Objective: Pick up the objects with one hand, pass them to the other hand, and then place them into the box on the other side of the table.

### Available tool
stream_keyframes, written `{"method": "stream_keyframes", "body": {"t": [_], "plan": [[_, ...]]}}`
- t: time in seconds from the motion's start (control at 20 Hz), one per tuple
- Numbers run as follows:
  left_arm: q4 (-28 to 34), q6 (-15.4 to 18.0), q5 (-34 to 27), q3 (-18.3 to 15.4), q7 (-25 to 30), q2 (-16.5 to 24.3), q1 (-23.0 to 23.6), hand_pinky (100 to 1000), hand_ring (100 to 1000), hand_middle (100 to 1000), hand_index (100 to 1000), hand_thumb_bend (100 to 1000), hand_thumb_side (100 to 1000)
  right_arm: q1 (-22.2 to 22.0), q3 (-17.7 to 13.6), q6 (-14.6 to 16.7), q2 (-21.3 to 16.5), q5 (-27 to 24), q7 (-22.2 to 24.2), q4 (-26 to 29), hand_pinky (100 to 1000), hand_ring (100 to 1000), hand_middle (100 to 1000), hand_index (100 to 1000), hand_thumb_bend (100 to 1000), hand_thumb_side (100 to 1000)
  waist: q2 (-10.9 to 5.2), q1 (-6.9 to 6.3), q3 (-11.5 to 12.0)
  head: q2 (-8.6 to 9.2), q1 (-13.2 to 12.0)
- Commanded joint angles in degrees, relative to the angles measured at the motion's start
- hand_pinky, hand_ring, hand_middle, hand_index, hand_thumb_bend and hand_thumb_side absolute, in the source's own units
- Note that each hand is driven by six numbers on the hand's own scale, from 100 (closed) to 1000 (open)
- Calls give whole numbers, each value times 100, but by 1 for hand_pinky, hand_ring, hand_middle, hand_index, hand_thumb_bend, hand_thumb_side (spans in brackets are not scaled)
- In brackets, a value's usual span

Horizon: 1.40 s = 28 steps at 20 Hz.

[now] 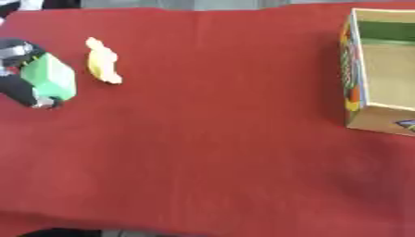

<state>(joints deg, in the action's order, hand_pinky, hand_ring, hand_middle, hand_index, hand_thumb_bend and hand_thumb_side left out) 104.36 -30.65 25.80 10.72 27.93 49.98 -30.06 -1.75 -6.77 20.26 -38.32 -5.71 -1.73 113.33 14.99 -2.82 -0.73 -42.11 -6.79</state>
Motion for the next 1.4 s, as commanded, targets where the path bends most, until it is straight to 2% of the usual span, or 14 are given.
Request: {"method": "stream_keyframes", "body": {"t": [0.05, 0.2, 0.45, 0.65, 1.2, 1.4], "plan": [[289, 43, -12, -15, -431, -148, -154, 706, 638, 539, 497, 109, 100, 258, 177, 214, -873, 155, 350, 126, 871, 904, 822, 878, 100, 240, -136, 56, -35, 41, 66], [313, 351, 150, 163, -681, -531, -217, 713, 638, 539, 500, 107, 101, 704, 553, 196, -1330, 455, 749, 126, 876, 908, 832, 880, 100, 240, -169, 113, -68, 45, 128], [5, 872, 478, 317, -947, -1316, -310, 707, 626, 531, 495, 100, 118, 1431, 1138, 106, -1574, 1086, 1177, 126, 881, 907, 840, 880, 132, 242, -221, 221, -91, 111, 286], [-357, 1347, 712, 385, -1179, -1743, -300, 703, 620, 526, 490, 100, 121, 1860, 1550, -205, -1515, 1379, 1447, 126, 884, 914, 848, 885, 154, 250, -255, 280, -113, 126, 378], [-731, 1960, 1162, 452, -2098, -2595, -230, 686, 603, 508, 480, 100, 115, 2806, 2349, -1083, -1099, 1715, 2398, 126, 898, 931, 860, 897, 152, 314, -276, 359, -74, 108, 609], [-812, 2103, 1291, 520, -2164, -2794, -301, 687, 603, 507, 480, 100, 113, 3127, 2535, -1463, -920, 1777, 2607, 126, 899, 936, 864, 901, 169, 320, -266, 380, -29, 52, 678]]}}
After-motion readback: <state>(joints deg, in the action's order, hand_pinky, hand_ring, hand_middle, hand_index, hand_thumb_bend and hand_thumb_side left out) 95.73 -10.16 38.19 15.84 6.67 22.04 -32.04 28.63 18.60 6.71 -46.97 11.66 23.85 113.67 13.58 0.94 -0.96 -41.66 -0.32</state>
